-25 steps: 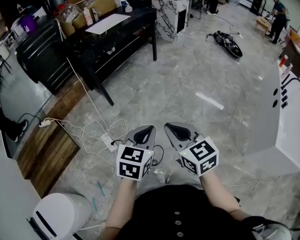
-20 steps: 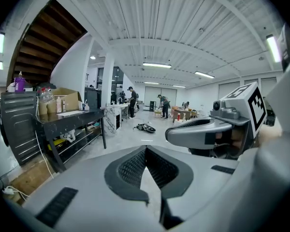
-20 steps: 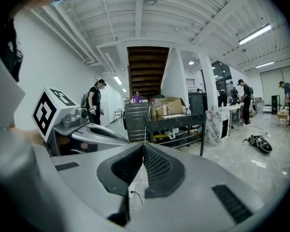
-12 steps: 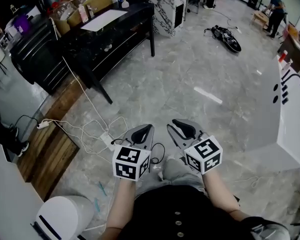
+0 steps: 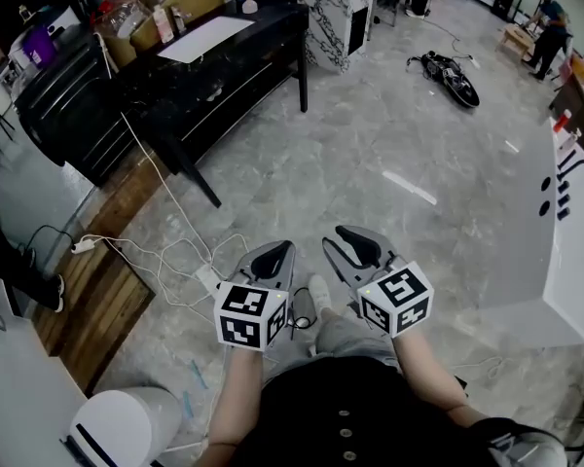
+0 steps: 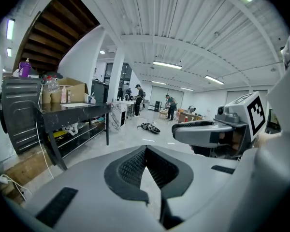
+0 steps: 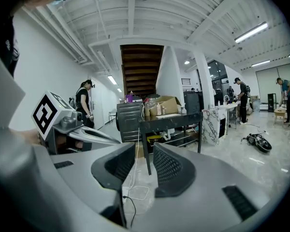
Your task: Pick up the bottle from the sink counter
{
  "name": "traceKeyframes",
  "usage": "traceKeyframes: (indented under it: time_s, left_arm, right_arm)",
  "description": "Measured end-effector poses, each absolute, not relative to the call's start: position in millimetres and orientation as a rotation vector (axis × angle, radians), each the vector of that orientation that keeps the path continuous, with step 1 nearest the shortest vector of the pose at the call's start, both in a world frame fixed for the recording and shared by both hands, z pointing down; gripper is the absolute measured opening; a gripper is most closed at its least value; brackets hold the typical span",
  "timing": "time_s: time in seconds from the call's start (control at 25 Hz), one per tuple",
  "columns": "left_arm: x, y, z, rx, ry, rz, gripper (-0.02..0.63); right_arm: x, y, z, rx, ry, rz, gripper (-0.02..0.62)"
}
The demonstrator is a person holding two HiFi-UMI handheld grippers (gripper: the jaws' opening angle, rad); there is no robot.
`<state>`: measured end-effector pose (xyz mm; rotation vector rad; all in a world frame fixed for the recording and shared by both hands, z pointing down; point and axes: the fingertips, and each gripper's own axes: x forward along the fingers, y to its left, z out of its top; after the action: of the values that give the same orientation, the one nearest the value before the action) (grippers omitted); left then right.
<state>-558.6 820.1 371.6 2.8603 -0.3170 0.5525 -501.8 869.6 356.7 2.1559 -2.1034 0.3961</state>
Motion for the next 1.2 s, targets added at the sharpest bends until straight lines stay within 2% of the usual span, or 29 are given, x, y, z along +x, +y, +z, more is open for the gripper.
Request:
traceKeyframes:
  time_s: [0.8,1.2]
  left_arm:
    - [-405.8,639.3,359.0,2.857,-0.484,0.536,0.017]
    - [-376.5,599.9,361.3,2.837,-0.540,0.546,0.017]
  right_arm:
    - [-349.2,690.7,342.7,2.011,-2.294,0.376,0.118]
    - [-328.4,641.5,341.5,1.938,-2.392,0.381,0.135]
